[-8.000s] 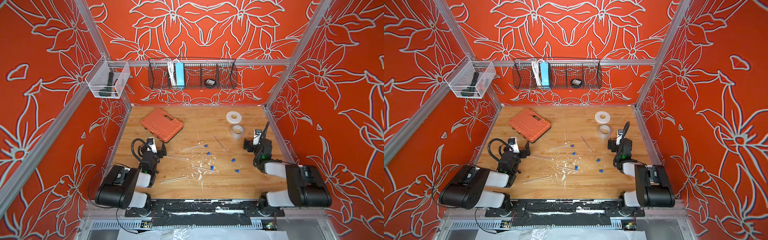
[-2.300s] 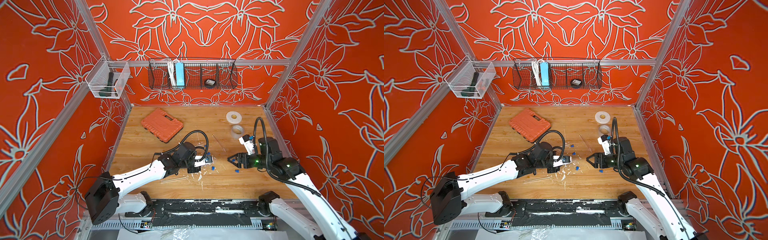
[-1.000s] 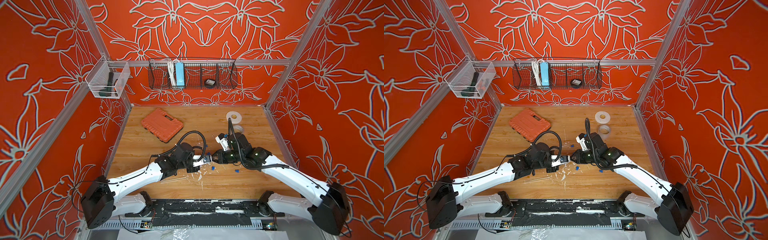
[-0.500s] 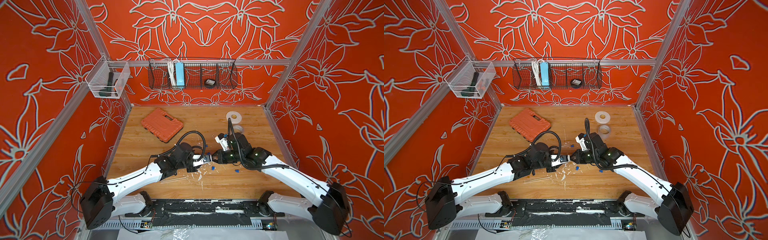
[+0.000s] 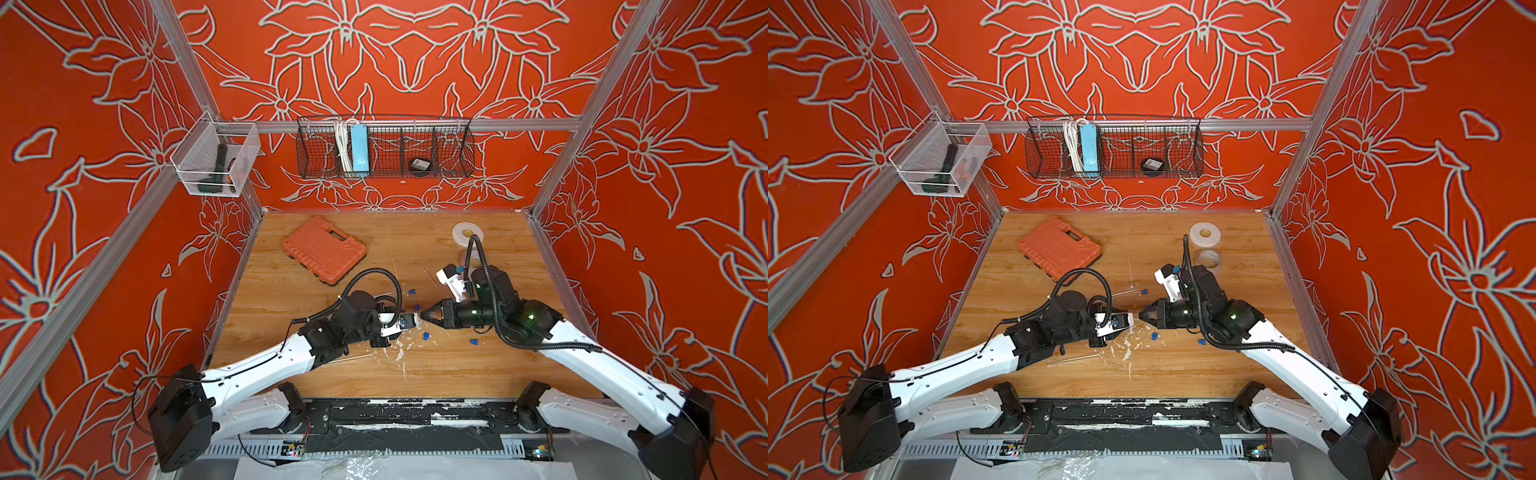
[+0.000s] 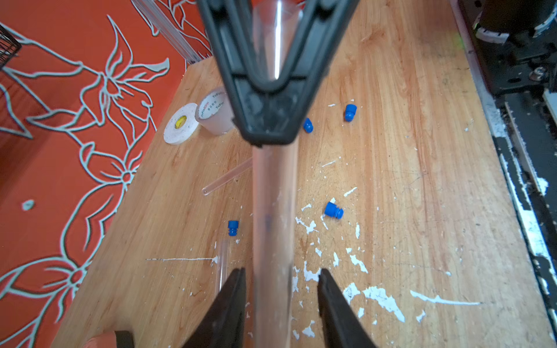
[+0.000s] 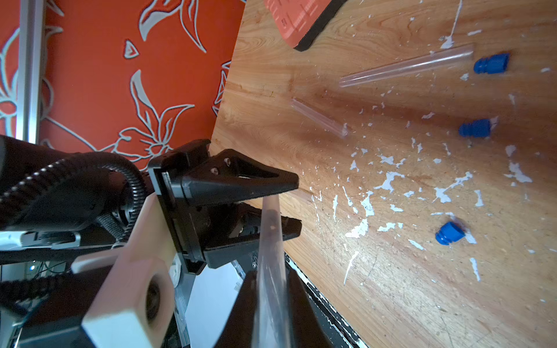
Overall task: Insert stoppers into test tubes
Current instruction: Pick up the test tube at the center of the board.
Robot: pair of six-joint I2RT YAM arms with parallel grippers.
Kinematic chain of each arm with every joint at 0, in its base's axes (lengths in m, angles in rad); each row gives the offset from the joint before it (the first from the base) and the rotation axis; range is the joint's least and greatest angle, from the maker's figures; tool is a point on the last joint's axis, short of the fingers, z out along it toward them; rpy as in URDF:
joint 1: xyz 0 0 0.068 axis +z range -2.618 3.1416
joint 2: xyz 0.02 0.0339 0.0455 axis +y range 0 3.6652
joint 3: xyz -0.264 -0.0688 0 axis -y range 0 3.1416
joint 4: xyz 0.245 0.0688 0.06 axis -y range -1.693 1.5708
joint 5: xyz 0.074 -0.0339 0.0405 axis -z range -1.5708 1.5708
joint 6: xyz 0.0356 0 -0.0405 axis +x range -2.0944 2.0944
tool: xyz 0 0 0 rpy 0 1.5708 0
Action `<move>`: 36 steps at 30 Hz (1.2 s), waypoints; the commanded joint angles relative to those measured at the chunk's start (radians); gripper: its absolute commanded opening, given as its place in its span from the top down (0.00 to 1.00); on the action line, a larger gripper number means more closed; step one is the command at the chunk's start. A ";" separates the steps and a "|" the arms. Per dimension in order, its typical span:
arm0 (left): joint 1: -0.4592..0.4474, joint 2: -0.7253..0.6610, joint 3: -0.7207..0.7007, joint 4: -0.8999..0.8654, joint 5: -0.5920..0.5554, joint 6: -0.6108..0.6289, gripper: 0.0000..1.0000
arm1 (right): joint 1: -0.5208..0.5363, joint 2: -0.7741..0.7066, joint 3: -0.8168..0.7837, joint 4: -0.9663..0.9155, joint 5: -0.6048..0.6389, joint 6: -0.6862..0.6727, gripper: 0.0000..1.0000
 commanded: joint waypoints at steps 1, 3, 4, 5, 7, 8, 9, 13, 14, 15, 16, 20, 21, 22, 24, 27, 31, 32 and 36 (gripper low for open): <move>0.004 -0.031 -0.014 0.052 0.035 0.021 0.64 | -0.005 -0.015 0.010 0.025 -0.043 0.035 0.99; 0.004 -0.034 -0.015 0.052 0.042 0.024 0.66 | -0.007 -0.018 0.011 0.025 -0.043 0.036 0.98; 0.004 -0.034 -0.015 0.051 0.044 0.026 0.66 | -0.007 -0.017 0.010 0.027 -0.045 0.035 0.98; 0.004 -0.033 -0.014 0.049 0.047 0.027 0.68 | -0.007 -0.015 0.010 0.030 -0.045 0.036 0.98; 0.004 -0.033 -0.015 0.048 0.050 0.027 0.70 | -0.007 -0.012 0.009 0.040 -0.052 0.040 0.98; 0.004 -0.033 -0.013 0.049 0.050 0.029 0.71 | -0.007 -0.012 0.009 0.045 -0.054 0.043 0.98; 0.004 -0.033 -0.014 0.049 0.050 0.029 0.73 | -0.007 -0.009 0.009 0.051 -0.057 0.046 0.98; 0.004 -0.036 -0.014 0.051 0.056 0.029 0.77 | -0.008 -0.007 0.007 0.058 -0.057 0.049 0.98; 0.004 -0.034 -0.014 0.049 0.056 0.030 0.79 | -0.009 -0.006 0.007 0.057 -0.057 0.050 0.98; 0.004 -0.034 -0.014 0.049 0.059 0.030 0.80 | -0.009 -0.007 0.007 0.057 -0.056 0.049 0.98; 0.004 -0.034 -0.013 0.046 0.063 0.032 0.81 | -0.009 -0.006 0.008 0.057 -0.056 0.049 0.98; 0.004 -0.034 -0.012 0.043 0.070 0.037 0.87 | -0.009 -0.007 0.004 0.054 -0.054 0.049 0.97; 0.004 -0.034 -0.012 0.043 0.069 0.038 0.88 | -0.009 -0.007 0.004 0.055 -0.054 0.049 0.96; 0.004 -0.034 -0.012 0.041 0.072 0.038 0.91 | -0.010 -0.006 0.005 0.055 -0.053 0.048 0.90; 0.004 -0.034 -0.011 0.043 0.075 0.040 1.00 | -0.011 -0.005 0.008 0.055 -0.054 0.044 0.76; 0.004 -0.033 -0.010 0.047 0.059 0.035 1.00 | -0.021 -0.003 0.022 0.039 -0.058 0.023 0.63; 0.002 -0.031 0.014 0.025 0.019 0.000 1.00 | -0.049 -0.026 0.068 -0.030 -0.032 -0.040 0.52; 0.004 -0.031 0.024 0.015 0.001 -0.014 1.00 | -0.054 -0.037 0.082 -0.061 -0.012 -0.067 0.52; 0.004 -0.040 0.039 -0.020 -0.132 -0.107 1.00 | -0.058 -0.084 0.131 -0.249 0.231 -0.210 0.50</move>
